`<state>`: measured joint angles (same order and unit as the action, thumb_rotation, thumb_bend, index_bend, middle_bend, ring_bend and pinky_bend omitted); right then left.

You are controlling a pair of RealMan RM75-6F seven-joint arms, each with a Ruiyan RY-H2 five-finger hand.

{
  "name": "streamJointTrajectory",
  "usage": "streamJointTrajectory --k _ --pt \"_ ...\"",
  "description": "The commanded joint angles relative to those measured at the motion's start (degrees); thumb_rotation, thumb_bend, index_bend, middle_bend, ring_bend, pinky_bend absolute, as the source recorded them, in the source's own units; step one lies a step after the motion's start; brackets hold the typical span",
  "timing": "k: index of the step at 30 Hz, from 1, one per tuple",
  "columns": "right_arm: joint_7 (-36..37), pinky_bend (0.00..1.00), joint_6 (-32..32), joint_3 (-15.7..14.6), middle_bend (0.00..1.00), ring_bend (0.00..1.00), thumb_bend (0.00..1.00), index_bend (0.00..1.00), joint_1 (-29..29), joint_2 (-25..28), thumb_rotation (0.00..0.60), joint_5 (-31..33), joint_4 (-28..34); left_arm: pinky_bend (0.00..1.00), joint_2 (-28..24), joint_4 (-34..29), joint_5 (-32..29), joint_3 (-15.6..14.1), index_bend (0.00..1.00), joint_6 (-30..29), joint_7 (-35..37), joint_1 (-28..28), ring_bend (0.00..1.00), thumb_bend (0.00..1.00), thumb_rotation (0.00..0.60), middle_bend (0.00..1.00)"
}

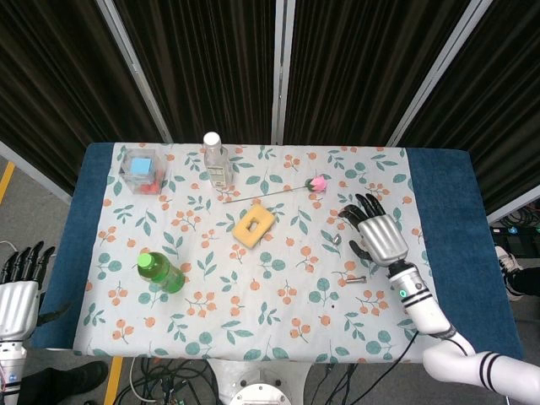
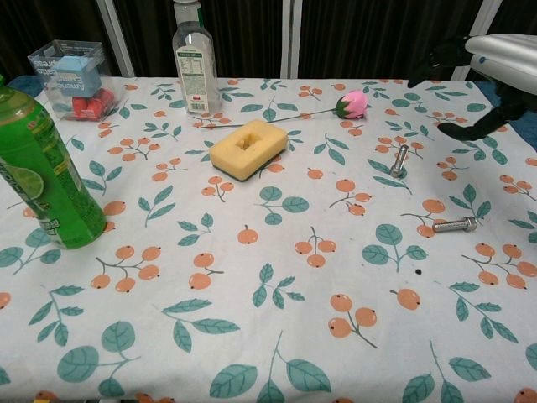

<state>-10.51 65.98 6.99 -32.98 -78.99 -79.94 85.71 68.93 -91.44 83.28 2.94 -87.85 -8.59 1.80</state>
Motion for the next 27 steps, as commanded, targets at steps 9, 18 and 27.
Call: streamJointTrajectory --k 9,18,27 --pt "-13.92 0.14 -0.9 -8.19 0.27 0.03 0.23 0.43 3.71 3.76 0.6 -6.04 7.04 0.0 -0.06 -0.29 0.41 -0.23 0.09 -0.44 -0.11 -0.23 0.0 0.0 0.6 0.0" --pt "-23.83 0.09 -5.41 -8.42 0.26 0.03 0.27 0.47 2.22 -1.31 0.6 -4.51 2.85 0.0 0.05 0.25 0.25 -0.59 0.09 -0.73 0.95 -0.87 0.0 0.0 0.6 0.0" --pt "-27.97 0.05 -7.03 -7.98 0.26 0.02 0.28 0.47 1.85 -3.92 0.6 -2.49 0.32 0.0 0.19 0.66 0.18 -0.7 0.09 -0.64 1.51 -1.07 0.0 0.0 0.6 0.0"
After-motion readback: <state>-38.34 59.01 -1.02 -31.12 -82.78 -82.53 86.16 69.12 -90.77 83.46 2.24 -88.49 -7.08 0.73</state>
